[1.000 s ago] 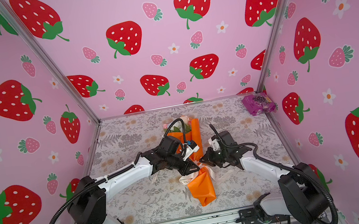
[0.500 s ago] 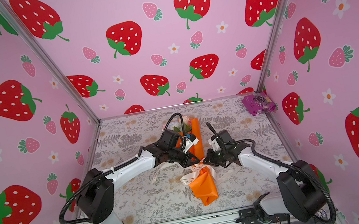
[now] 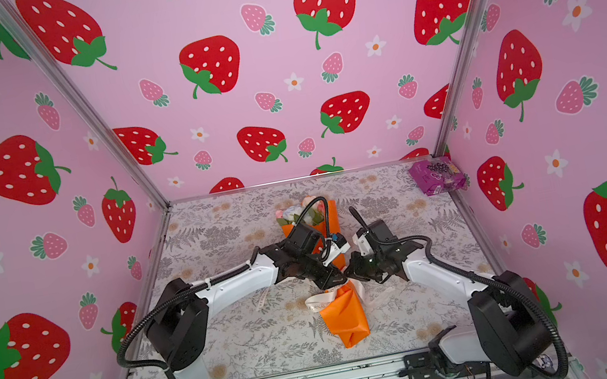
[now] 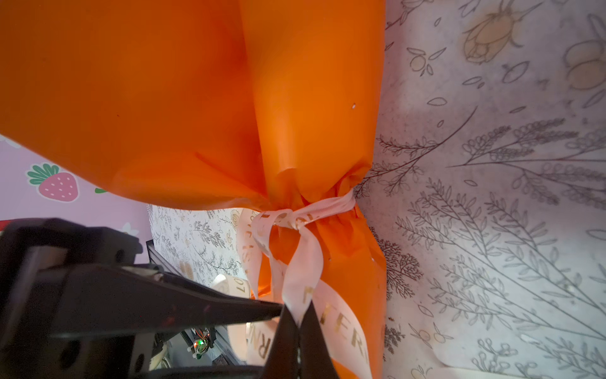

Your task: Tie the bouquet of fake flowers

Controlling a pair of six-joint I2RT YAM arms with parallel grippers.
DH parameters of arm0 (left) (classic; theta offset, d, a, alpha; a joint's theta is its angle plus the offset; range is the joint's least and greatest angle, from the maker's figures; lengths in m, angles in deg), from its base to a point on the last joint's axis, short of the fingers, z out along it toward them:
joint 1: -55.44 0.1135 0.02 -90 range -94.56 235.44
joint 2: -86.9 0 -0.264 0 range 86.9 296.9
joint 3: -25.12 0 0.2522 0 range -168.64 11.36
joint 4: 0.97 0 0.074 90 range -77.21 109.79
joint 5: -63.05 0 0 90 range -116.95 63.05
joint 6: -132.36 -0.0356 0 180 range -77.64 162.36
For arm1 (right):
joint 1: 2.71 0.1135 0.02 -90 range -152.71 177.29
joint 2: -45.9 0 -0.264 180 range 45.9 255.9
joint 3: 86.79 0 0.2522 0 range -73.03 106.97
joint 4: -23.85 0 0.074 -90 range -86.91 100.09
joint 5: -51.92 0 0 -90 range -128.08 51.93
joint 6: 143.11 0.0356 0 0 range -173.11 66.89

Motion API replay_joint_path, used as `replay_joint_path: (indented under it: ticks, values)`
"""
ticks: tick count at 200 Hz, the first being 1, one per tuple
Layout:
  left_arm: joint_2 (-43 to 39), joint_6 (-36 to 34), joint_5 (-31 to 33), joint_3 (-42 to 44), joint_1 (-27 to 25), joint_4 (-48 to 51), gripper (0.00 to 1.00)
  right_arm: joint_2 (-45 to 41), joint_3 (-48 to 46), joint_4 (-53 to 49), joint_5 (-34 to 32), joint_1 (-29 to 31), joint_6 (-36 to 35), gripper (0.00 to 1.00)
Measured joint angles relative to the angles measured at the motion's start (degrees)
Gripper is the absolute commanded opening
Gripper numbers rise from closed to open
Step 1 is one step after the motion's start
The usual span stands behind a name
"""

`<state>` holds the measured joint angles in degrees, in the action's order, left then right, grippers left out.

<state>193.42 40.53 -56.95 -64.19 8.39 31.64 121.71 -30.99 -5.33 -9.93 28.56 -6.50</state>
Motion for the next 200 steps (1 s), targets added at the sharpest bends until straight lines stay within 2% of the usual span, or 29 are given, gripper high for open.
replay_joint_path:
  ticks: [46,87,134,200]
  values:
    - [1.92,-1.49,1.79,-0.79,0.04,2.05,0.21,0.0,-0.07,0.37,0.11,-0.13,0.02,0.05]
    - [1.84,-1.99,2.69,-0.79,0.07,2.32,0.21,-0.02,-0.24,0.74,0.83,-0.13,0.04,0.05]
    - [1.86,-2.8,3.45,-0.81,0.07,2.58,0.27,-0.02,-0.33,0.87,1.05,-0.13,0.2,0.06]
    - [3.13,-3.54,3.04,-2.71,0.07,5.25,0.25,-0.02,-0.83,1.16,1.29,-0.13,0.24,0.06]
